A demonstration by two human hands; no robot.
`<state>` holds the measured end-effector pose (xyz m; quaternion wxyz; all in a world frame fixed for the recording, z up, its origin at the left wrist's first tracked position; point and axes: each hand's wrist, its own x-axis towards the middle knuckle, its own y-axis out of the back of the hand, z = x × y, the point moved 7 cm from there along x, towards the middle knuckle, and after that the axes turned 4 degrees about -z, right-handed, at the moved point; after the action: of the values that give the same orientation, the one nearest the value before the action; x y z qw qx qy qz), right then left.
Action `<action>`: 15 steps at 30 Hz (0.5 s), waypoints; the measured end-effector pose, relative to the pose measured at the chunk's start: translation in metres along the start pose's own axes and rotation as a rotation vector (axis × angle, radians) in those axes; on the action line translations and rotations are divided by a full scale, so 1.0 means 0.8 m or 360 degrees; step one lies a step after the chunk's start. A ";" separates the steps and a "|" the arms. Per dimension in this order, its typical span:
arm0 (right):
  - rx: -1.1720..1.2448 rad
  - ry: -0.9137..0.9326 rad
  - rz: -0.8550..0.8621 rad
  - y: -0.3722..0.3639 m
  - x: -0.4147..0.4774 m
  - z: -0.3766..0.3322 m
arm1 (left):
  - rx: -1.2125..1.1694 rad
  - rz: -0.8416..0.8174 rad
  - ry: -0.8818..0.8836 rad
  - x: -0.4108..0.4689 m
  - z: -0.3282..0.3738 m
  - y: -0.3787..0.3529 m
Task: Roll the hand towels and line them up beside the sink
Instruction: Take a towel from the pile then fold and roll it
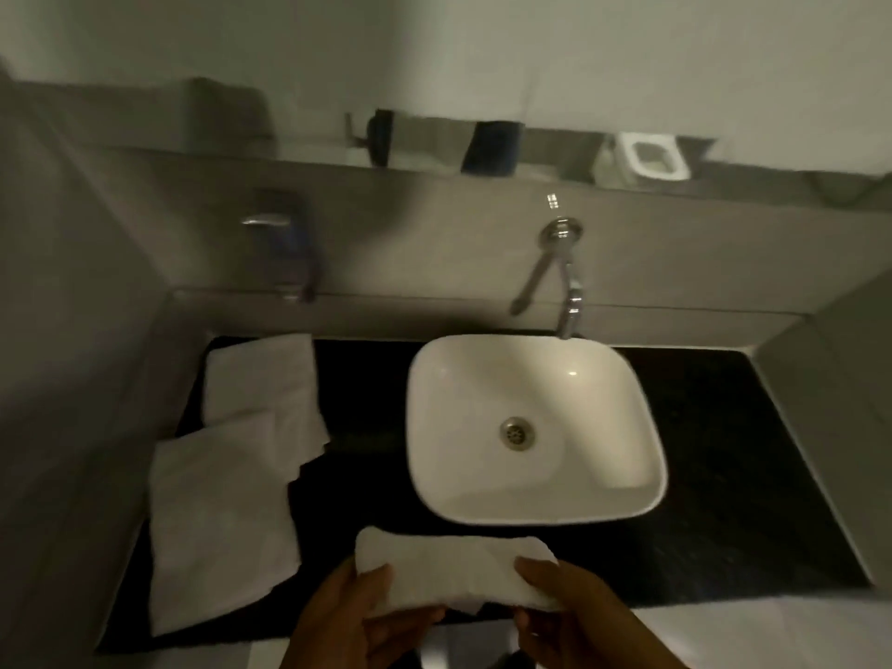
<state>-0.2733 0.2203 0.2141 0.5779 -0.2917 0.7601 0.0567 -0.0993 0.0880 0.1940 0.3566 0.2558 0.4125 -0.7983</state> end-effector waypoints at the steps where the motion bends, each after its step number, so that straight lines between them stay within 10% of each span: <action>1: 0.0020 0.0041 0.0087 0.018 -0.014 -0.010 | 0.0131 -0.0089 0.0019 -0.002 -0.002 -0.009; 6: 0.0130 0.0340 0.0484 0.131 -0.069 -0.054 | 0.0558 -0.0371 0.0018 0.019 -0.039 -0.130; 8: 0.0322 0.0469 0.0603 0.176 -0.083 -0.070 | 0.0584 -0.0077 -0.0063 0.054 -0.050 -0.182; 15: 0.0739 0.0910 0.0510 0.364 -0.088 -0.182 | 0.0749 -0.0197 -0.0213 0.162 -0.081 -0.424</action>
<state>-0.5337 0.4252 0.2527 0.3776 -0.0353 0.9186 -0.1107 -0.4358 0.2333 0.2304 0.2642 0.2524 0.2057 -0.9078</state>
